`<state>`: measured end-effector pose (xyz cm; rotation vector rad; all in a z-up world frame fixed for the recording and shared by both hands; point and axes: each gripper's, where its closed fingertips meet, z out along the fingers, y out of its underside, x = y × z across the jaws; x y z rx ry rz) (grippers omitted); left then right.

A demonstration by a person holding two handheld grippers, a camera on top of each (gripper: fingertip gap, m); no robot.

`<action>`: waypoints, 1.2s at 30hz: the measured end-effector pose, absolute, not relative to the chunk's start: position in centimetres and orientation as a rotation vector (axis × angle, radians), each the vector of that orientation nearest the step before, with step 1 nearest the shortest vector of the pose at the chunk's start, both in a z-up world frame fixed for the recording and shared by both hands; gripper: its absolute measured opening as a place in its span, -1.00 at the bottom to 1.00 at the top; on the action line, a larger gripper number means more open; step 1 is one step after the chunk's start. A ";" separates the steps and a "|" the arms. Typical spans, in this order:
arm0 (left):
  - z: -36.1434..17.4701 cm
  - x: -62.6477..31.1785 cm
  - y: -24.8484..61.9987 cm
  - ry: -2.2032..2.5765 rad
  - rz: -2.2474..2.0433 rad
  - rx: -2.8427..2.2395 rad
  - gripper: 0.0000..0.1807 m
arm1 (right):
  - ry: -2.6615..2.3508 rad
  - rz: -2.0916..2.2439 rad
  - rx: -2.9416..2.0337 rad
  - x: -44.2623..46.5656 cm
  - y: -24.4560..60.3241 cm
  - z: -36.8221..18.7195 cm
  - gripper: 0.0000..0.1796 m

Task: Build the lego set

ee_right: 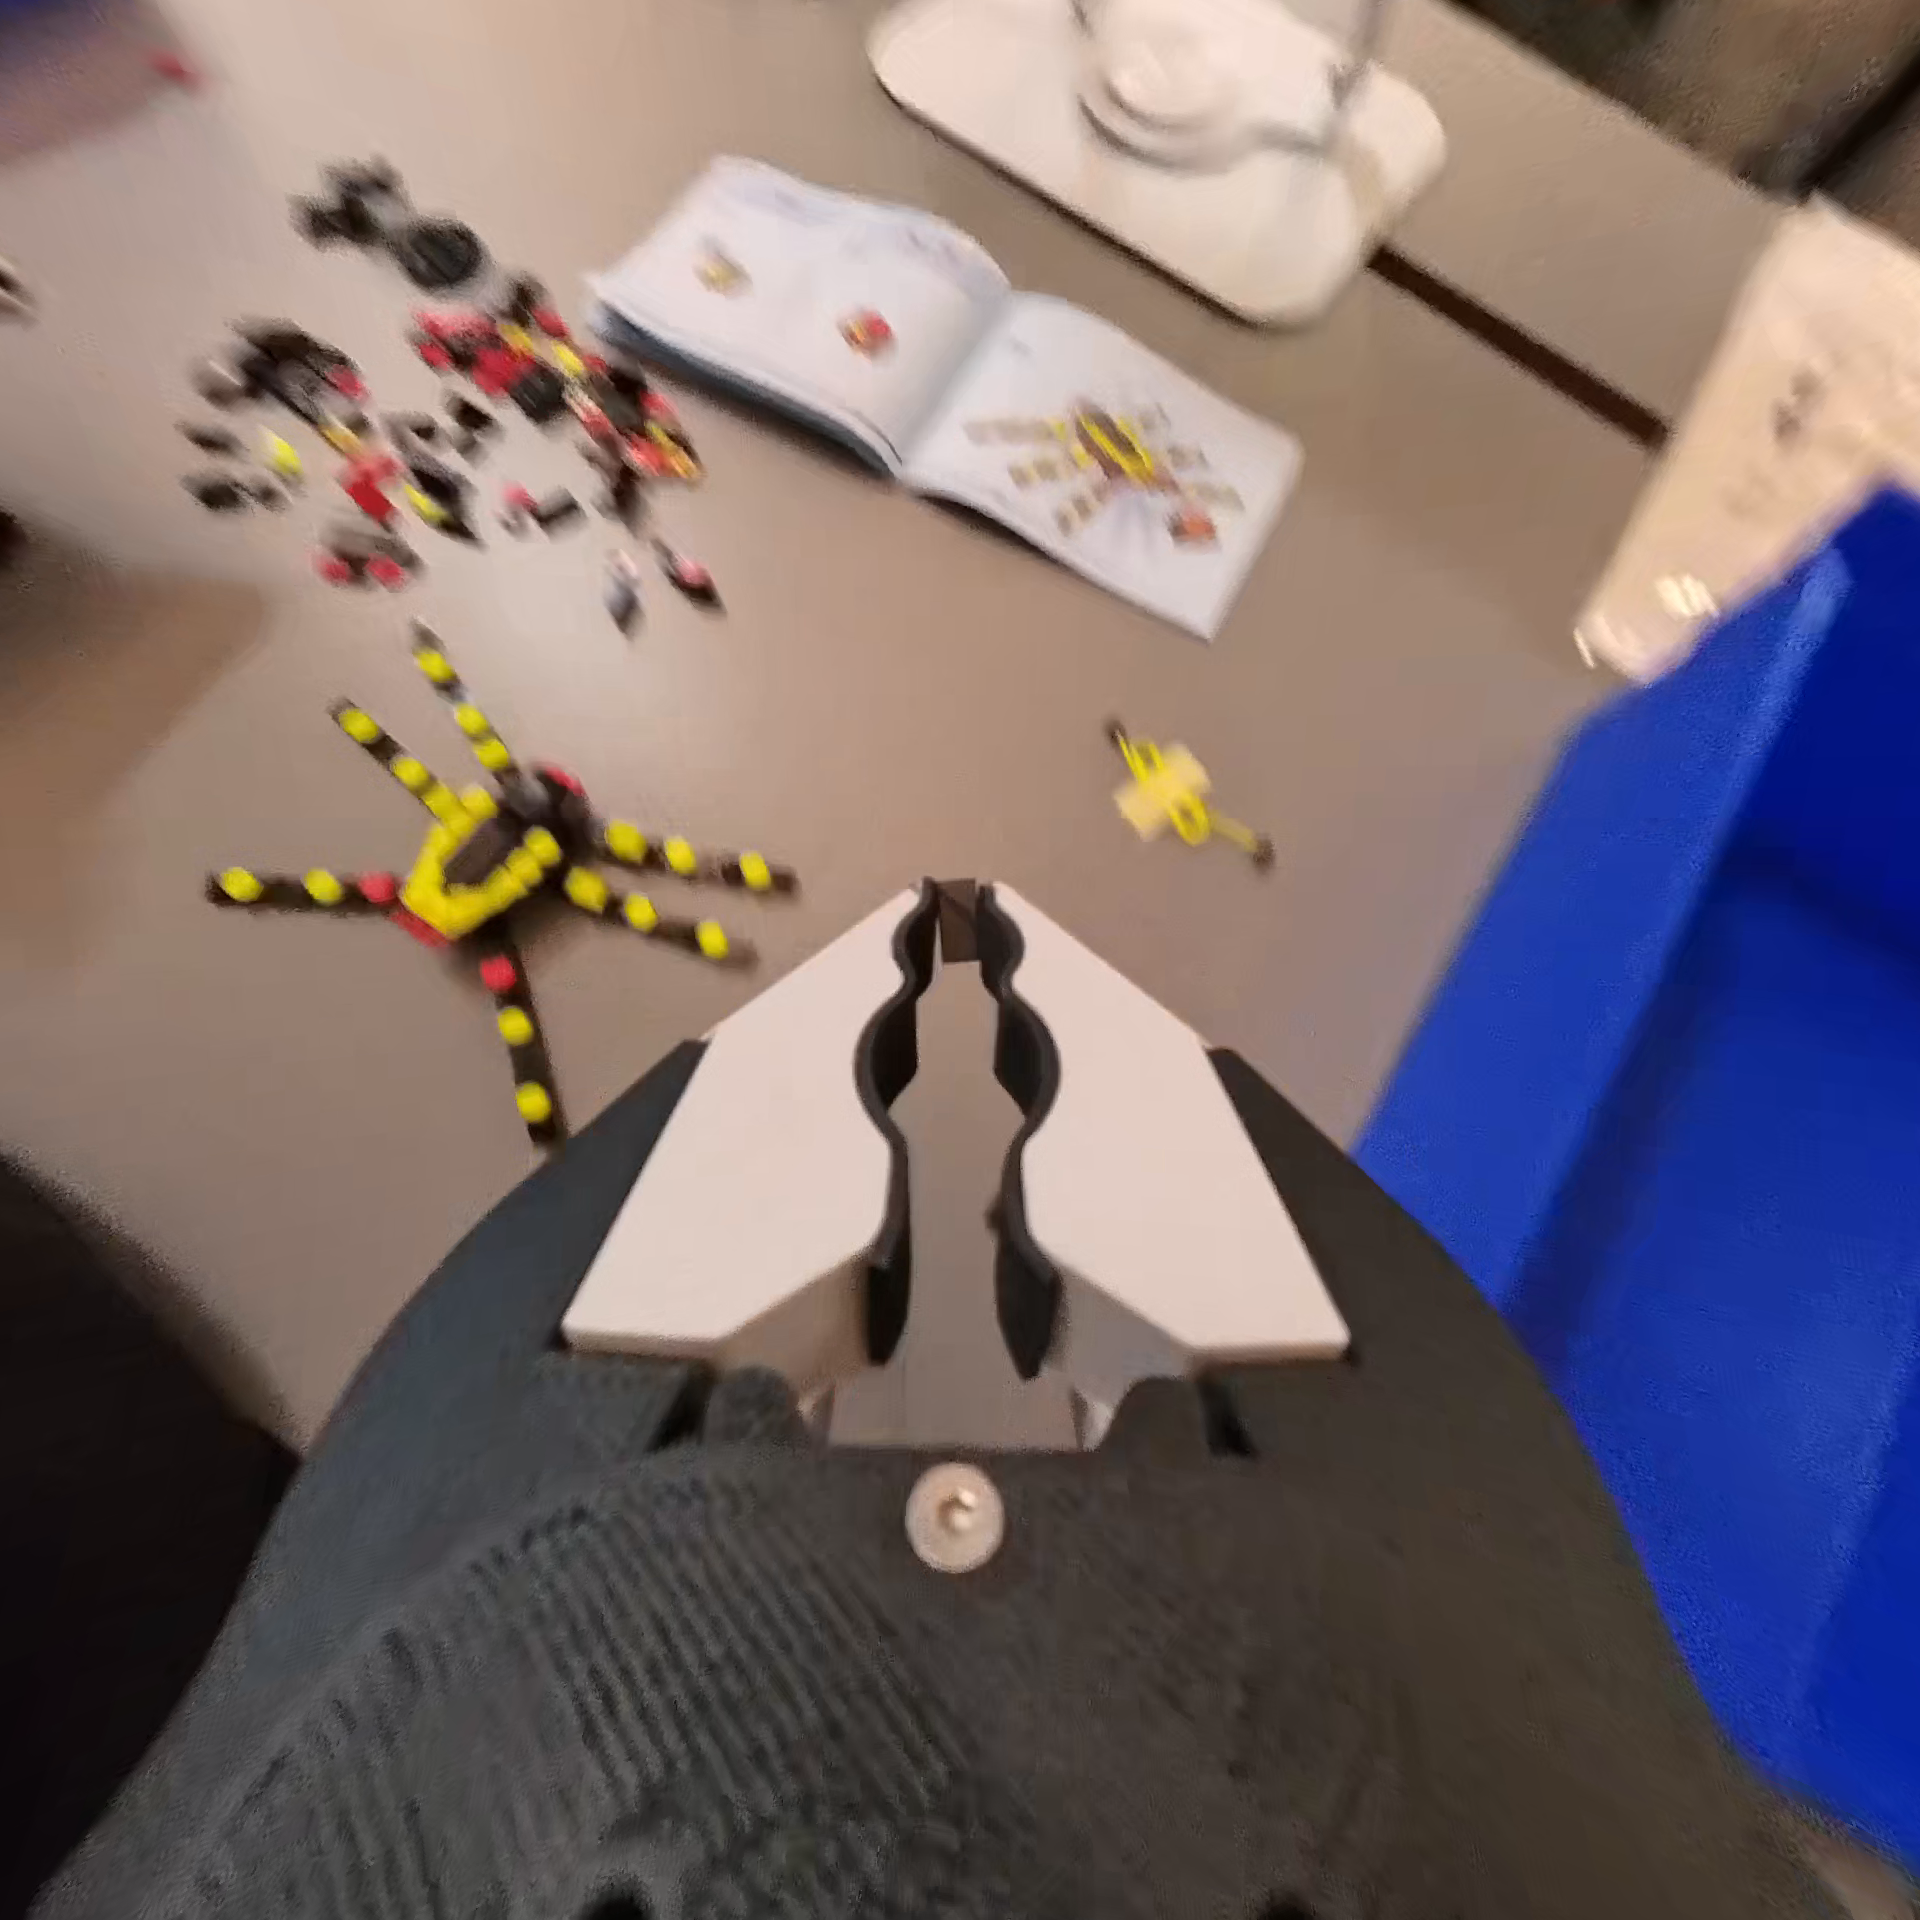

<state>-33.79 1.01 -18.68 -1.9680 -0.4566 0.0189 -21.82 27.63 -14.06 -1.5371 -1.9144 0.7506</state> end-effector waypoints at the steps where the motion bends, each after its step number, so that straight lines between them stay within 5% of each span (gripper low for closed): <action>1: -18.7 -33.7 1.2 -0.450 0.022 -1.973 -1.00 | -1.887 0.684 -1.587 -19.9 28.6 -14.8 -0.94; 6: -18.9 -33.0 1.9 -0.416 0.019 -1.992 -1.00 | -1.685 0.579 -1.859 -13.6 31.9 -18.9 -0.94; 16: -18.5 -33.2 2.0 -0.431 0.081 -1.990 -1.00 | -1.519 0.653 -2.095 -14.8 33.5 -24.7 -0.94; 22: -18.8 -33.4 2.3 -0.444 0.081 -1.997 -1.00 | -1.524 0.735 -2.093 -15.1 33.4 -23.9 -0.84; 30: -18.6 -33.8 2.3 -0.478 0.050 -1.966 -1.00 | -1.460 0.846 -1.719 -15.2 35.1 -14.9 -0.82; 36: -18.5 -34.0 3.2 -0.507 0.051 -1.946 -0.95 | -1.682 0.996 -1.564 -17.4 30.6 -16.2 -0.64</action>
